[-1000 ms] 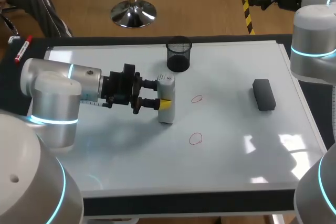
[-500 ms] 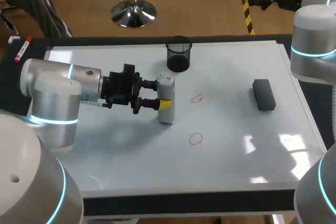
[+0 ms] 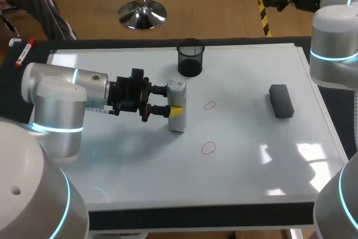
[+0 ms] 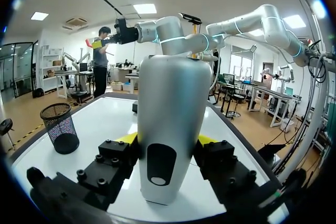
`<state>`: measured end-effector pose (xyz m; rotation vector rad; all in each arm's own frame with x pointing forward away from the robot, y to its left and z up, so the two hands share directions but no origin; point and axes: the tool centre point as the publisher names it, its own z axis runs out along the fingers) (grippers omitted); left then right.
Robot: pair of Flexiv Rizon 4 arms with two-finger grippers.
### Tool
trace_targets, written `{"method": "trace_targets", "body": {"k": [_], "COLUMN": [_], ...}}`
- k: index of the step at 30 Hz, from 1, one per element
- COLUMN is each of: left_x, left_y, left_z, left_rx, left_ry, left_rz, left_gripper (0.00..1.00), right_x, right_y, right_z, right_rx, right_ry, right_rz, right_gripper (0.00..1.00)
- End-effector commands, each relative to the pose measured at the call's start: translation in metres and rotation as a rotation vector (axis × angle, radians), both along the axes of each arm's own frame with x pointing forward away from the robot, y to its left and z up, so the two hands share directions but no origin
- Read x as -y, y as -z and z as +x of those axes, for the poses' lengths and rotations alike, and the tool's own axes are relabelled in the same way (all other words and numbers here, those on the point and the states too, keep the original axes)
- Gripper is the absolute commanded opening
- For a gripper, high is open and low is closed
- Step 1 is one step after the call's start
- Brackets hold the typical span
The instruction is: Pick up the inspection probe, press it on each red-marked spot on the whiteboard one by one, put down the probe, pick up the eraser, and wipe off all the red marks.
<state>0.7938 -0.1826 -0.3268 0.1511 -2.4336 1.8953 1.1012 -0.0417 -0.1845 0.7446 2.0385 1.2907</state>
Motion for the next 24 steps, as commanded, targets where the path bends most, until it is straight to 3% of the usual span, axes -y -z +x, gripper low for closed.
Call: {"method": "trace_targets", "body": {"k": [1, 15, 24], "left_x": [0.001, 0.001, 0.001], "left_y": [0.019, 0.019, 0.019], "left_z": [-0.005, -0.005, -0.005], "left_rx": [0.001, 0.001, 0.001], "left_ry": [-0.004, -0.004, -0.004], "left_rz": [-0.002, -0.002, -0.002], "left_gripper": [0.0, 0.0, 0.0], "right_x": [0.002, 0.004, 0.005], "right_y": [-0.011, -0.046, -0.055], "right_z": [-0.002, -0.029, -0.046], "right_rx": [-0.056, -0.182, -0.316], "right_ry": [-0.041, -0.157, -0.111], "right_rz": [-0.047, -0.182, -0.261], "right_gripper": [1.0, 1.0, 1.0]}}
